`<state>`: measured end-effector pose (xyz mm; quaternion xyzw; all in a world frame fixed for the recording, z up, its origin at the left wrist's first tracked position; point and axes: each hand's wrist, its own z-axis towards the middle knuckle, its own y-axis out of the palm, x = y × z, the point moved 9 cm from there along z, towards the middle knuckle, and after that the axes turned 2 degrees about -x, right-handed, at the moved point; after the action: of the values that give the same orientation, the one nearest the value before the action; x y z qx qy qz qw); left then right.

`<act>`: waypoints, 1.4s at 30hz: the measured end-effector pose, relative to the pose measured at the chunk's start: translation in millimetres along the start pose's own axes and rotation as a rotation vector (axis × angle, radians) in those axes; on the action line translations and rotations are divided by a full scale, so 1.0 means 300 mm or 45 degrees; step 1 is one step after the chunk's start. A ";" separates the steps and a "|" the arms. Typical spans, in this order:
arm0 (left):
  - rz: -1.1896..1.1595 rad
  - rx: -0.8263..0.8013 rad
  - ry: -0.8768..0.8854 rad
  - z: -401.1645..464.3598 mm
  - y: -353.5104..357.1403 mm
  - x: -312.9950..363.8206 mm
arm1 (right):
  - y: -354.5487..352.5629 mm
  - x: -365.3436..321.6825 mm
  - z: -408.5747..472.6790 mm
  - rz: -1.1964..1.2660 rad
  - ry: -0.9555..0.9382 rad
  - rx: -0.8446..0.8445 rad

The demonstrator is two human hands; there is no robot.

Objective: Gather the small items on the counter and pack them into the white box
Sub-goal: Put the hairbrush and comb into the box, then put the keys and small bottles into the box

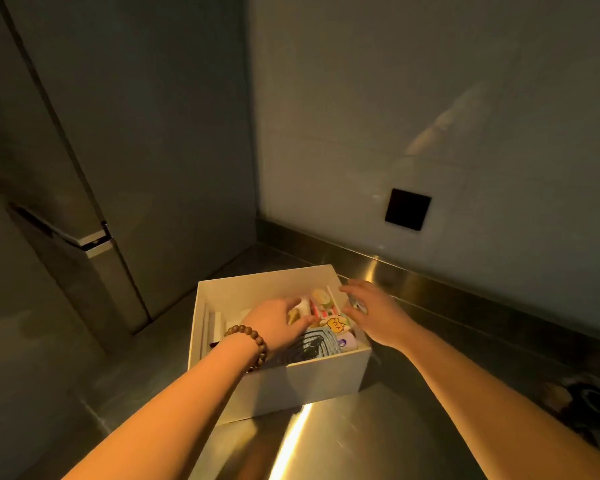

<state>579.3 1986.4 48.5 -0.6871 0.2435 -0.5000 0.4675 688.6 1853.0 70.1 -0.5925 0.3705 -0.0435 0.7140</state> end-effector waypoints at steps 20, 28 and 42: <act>-0.200 -0.413 0.565 0.024 0.744 0.983 | -0.288 0.859 -0.908 0.166 0.819 0.505; -0.392 -0.417 0.384 0.109 0.977 1.130 | -0.161 1.094 -1.014 0.326 0.977 0.481; -0.686 -0.294 0.410 0.183 1.048 1.150 | -0.003 1.205 -0.839 0.199 0.881 0.541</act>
<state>802.9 1592.0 -75.0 -0.6874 0.1788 -0.6769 0.1933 803.7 1466.9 -107.5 -0.3522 0.6155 -0.2613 0.6549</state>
